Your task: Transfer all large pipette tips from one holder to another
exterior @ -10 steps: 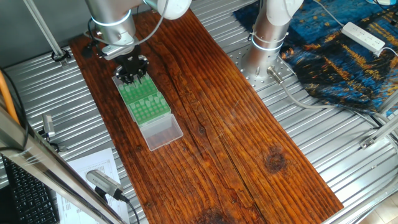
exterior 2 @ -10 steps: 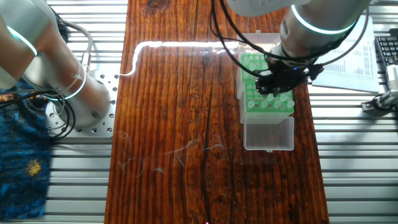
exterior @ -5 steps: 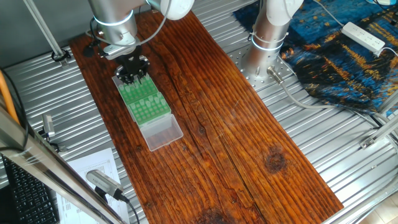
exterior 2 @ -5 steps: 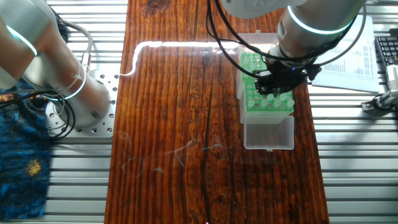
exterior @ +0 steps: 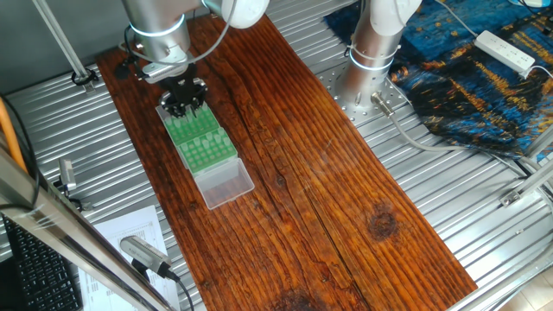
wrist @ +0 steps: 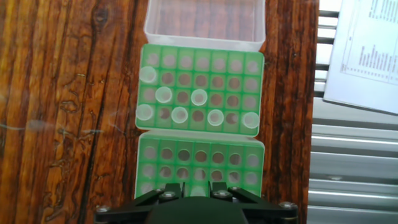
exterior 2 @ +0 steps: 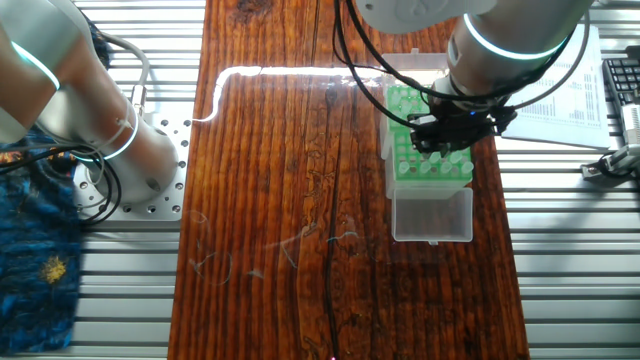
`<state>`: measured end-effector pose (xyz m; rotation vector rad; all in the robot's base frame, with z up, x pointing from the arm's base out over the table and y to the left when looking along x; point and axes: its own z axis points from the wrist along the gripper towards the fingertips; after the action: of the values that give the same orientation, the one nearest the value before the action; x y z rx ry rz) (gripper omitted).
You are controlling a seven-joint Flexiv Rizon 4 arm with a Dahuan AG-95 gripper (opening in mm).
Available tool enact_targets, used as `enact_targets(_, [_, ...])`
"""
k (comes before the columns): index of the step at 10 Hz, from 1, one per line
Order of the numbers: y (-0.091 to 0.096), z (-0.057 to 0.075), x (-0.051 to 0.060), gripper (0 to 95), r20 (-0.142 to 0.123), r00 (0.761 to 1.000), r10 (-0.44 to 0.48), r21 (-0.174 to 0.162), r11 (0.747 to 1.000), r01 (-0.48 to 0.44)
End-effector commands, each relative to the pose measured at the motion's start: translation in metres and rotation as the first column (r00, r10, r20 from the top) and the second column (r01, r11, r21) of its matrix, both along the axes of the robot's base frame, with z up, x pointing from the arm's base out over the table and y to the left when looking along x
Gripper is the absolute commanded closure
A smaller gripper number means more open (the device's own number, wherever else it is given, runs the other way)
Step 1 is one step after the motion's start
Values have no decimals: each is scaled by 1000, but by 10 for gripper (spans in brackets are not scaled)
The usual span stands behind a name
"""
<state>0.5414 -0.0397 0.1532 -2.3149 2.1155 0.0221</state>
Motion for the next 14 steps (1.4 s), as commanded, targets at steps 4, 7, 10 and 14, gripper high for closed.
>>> enact_targets(4, [-1,0,0,760,3,1000,-5,-3,1000,5])
enact_targets(7, [-1,0,-1,760,6,999,-38,-8,999,38])
enact_targets(10, [-2,0,-1,760,9,999,-48,-15,999,48])
enact_targets(14, [-5,-2,-2,760,11,999,-52,-10,999,52])
